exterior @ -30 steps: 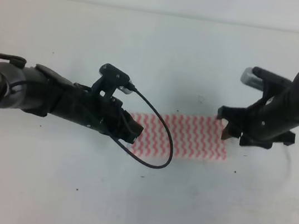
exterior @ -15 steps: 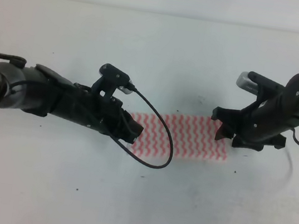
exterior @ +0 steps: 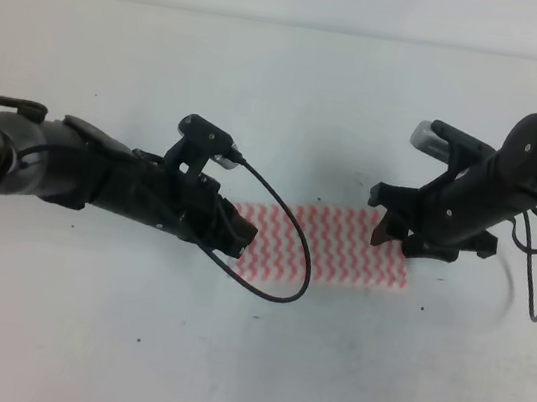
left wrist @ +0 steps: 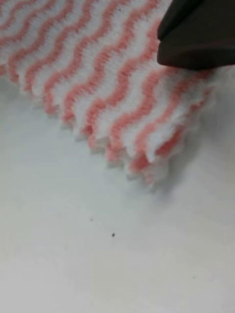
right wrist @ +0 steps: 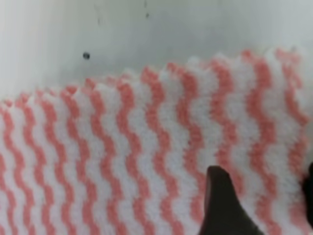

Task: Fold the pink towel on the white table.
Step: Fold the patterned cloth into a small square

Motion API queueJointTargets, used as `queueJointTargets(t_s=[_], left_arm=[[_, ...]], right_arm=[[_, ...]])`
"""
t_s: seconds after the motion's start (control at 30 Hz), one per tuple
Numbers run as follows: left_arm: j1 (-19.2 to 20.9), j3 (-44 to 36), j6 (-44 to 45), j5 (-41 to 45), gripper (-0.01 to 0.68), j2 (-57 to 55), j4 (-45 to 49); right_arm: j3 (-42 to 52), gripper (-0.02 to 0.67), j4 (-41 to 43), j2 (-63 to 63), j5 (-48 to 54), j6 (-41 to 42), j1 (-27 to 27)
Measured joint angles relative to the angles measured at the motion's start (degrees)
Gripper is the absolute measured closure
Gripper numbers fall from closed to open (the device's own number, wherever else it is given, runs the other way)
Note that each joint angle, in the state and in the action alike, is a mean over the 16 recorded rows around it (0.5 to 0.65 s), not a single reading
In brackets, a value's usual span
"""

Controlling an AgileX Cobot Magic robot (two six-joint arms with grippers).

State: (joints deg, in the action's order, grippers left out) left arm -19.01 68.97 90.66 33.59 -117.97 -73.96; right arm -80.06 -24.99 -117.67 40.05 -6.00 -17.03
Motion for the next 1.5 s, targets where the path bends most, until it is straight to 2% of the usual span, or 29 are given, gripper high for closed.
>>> queueJointTargets(t_s=[0.83,1.5], left_arm=[[0.00,0.00,0.00,0.00,0.673,0.00,0.02],[-0.01,-0.05,0.00,0.06,0.673,-0.06,0.29]], right_arm=[[-0.35,0.644,-0.02,-1.33,3.54,-0.23,0.18],[-1.33,0.651,-2.08,5.03,2.40,1.41,-0.66]])
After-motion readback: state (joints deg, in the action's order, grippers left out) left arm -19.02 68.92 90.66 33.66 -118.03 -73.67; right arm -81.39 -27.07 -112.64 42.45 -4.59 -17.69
